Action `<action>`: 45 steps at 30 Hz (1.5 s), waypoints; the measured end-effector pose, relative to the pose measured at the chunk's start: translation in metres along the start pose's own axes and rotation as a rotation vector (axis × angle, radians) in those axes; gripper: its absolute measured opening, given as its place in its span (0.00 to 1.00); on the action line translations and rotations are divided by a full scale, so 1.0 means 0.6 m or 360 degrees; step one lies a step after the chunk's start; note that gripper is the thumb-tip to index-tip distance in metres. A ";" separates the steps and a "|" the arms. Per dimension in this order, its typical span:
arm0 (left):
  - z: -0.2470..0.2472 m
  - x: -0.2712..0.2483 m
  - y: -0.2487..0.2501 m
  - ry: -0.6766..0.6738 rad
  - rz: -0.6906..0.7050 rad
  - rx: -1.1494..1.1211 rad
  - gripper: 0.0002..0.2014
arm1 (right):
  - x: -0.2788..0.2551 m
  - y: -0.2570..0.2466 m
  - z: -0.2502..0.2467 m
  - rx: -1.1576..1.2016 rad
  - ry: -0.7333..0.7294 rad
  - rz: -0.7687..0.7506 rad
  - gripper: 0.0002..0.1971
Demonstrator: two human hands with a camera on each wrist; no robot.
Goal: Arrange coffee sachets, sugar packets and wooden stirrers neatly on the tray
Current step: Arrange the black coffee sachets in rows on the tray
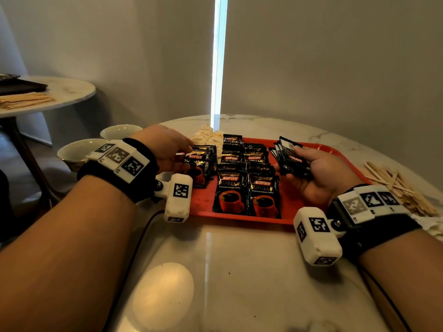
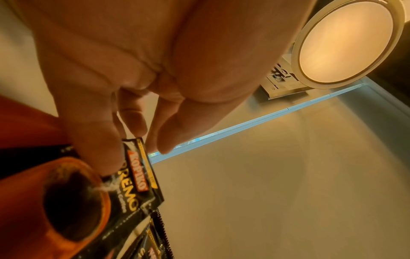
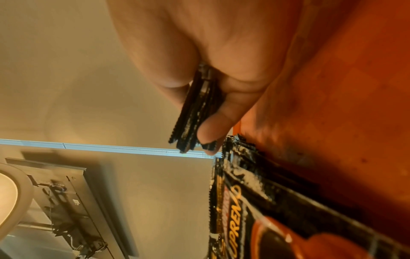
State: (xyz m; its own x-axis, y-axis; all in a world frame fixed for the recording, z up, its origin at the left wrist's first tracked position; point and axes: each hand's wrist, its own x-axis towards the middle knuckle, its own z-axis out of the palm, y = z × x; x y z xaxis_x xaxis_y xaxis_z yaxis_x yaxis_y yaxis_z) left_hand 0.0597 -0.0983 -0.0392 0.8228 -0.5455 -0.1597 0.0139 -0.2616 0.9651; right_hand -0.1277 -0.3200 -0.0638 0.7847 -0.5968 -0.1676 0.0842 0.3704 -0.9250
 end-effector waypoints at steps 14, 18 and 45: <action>0.002 0.006 0.010 -0.0204 -0.0304 0.0068 0.05 | 0.000 -0.001 -0.001 -0.0026 0.0005 0.0005 0.14; 0.003 0.008 0.007 -0.0289 -0.0330 0.0045 0.04 | 0.000 -0.001 0.000 -0.0035 -0.0005 0.0010 0.14; 0.015 -0.001 0.009 -0.0542 -0.0456 0.0207 0.12 | -0.002 0.000 0.003 -0.0032 -0.0052 -0.0011 0.16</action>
State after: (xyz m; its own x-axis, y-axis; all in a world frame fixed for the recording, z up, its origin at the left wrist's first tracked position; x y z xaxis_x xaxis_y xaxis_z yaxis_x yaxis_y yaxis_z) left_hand 0.0542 -0.1067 -0.0358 0.5625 -0.6612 -0.4964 0.1244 -0.5259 0.8414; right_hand -0.1275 -0.3177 -0.0627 0.8039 -0.5754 -0.1504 0.0775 0.3520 -0.9328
